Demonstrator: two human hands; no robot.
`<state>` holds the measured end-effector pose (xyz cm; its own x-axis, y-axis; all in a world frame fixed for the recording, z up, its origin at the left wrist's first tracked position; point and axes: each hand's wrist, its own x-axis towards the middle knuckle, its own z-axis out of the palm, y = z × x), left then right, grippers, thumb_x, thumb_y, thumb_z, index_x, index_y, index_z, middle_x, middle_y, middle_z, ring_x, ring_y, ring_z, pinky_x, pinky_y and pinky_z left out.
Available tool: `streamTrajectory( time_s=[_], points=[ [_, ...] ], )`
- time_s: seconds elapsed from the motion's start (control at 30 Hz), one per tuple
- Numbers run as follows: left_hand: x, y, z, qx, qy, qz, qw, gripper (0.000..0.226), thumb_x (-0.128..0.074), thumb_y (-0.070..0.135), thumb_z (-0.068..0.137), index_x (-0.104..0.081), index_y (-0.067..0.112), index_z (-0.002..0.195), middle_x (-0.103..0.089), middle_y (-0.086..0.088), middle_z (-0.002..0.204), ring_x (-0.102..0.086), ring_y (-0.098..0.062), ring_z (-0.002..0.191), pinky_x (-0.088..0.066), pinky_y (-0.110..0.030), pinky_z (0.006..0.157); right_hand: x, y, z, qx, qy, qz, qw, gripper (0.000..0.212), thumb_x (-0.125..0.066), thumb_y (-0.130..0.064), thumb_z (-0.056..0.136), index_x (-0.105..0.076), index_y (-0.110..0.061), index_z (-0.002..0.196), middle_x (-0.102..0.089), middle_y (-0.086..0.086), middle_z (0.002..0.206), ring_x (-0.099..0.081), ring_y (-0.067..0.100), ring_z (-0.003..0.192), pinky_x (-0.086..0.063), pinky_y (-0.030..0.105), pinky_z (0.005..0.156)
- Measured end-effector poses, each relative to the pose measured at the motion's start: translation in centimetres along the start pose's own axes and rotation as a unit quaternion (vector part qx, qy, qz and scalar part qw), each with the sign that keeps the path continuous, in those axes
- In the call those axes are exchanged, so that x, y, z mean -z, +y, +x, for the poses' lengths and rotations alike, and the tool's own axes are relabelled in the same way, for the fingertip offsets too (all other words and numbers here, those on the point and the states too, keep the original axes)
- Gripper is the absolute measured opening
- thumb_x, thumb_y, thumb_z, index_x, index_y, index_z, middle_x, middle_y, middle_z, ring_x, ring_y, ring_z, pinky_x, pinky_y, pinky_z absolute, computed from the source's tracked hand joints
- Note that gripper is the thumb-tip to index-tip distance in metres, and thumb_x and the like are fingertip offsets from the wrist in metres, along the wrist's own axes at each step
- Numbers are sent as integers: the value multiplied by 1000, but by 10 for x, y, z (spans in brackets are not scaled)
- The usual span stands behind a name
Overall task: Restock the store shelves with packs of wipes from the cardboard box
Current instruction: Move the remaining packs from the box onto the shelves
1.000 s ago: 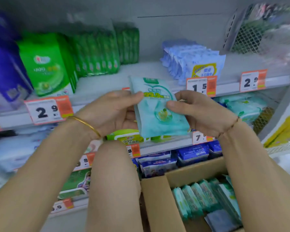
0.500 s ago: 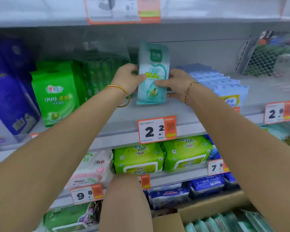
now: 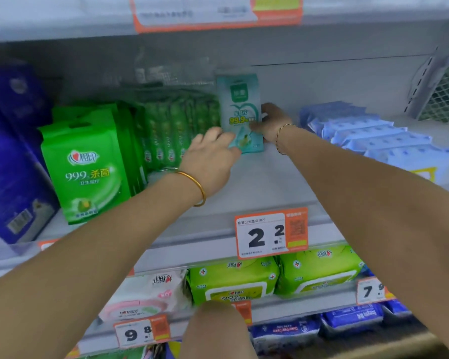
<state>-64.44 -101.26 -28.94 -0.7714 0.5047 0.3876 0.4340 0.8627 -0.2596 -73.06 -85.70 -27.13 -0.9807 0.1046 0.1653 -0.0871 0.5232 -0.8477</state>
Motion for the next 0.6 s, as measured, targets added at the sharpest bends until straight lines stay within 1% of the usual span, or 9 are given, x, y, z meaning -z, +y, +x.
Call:
streamTrajectory(
  time_s=[0.1,0.13,0.17,0.27,0.33,0.4,0.47,0.53,0.6],
  points=[
    [1,0,-1,6,-6,-3,1000,37,-45,10,89,-53,15,125,-34,-5,147,-25,-28,135,-31,-39,97,-6,-1,8,18,48,-39,998,40,-58,-7,86,-43,-4,123,-56,15,108,-58,30,102,-50,38,87],
    [2,1,-2,7,-11,-3,1000,37,-45,10,89,-53,15,125,-34,-5,147,-25,-28,135,-31,-39,97,-9,-2,10,12,55,-57,997,42,-58,-8,86,-40,-4,124,-53,15,110,-56,29,102,-48,36,82],
    [4,2,-3,8,-16,-7,1000,38,-45,9,89,-53,14,126,-34,-5,147,-25,-27,135,-30,-40,98,-11,-3,11,-1,58,-82,995,44,-59,-10,87,-37,-5,124,-51,15,117,-55,28,106,-47,35,82],
    [12,6,-7,15,-33,-22,999,40,-45,8,90,-52,15,128,-34,-5,146,-24,-26,135,-29,-39,100,-13,-13,7,-43,61,-134,988,50,-66,-20,86,-32,-6,120,-43,16,133,-49,28,120,-44,33,92],
    [21,10,-12,26,-33,-42,998,41,-45,10,90,-51,17,130,-33,-4,147,-24,-26,136,-29,-39,101,-6,-20,-7,-46,78,-183,979,59,-62,-30,88,-29,-1,127,-38,15,135,-43,25,124,-40,29,98],
    [31,16,-23,42,-1,-80,996,41,-46,10,88,-53,17,128,-37,-4,146,-28,-28,134,-34,-42,101,9,-25,-32,-22,81,-192,978,61,-59,-32,90,-29,3,130,-39,14,134,-43,25,123,-38,28,98],
    [43,28,-39,25,72,-109,991,39,-49,11,80,-62,13,117,-51,-9,136,-43,-35,123,-45,-47,93,26,-24,-66,17,62,-109,992,56,-66,-24,86,-36,2,126,-46,13,119,-49,25,110,-42,33,93],
    [54,50,-61,-1,130,-141,981,38,-50,14,74,-66,12,108,-61,-10,125,-54,-37,111,-51,-47,85,47,-16,-117,69,75,-10,995,45,-68,-13,83,-44,-1,119,-46,8,105,-50,22,95,-47,37,89],
    [61,78,-82,-24,144,-173,974,38,-46,17,75,-66,14,107,-62,-8,124,-56,-34,108,-52,-44,86,72,1,-174,102,72,44,991,30,-66,-5,83,-51,-10,109,-51,5,100,-54,19,85,-51,39,83]
  ],
)
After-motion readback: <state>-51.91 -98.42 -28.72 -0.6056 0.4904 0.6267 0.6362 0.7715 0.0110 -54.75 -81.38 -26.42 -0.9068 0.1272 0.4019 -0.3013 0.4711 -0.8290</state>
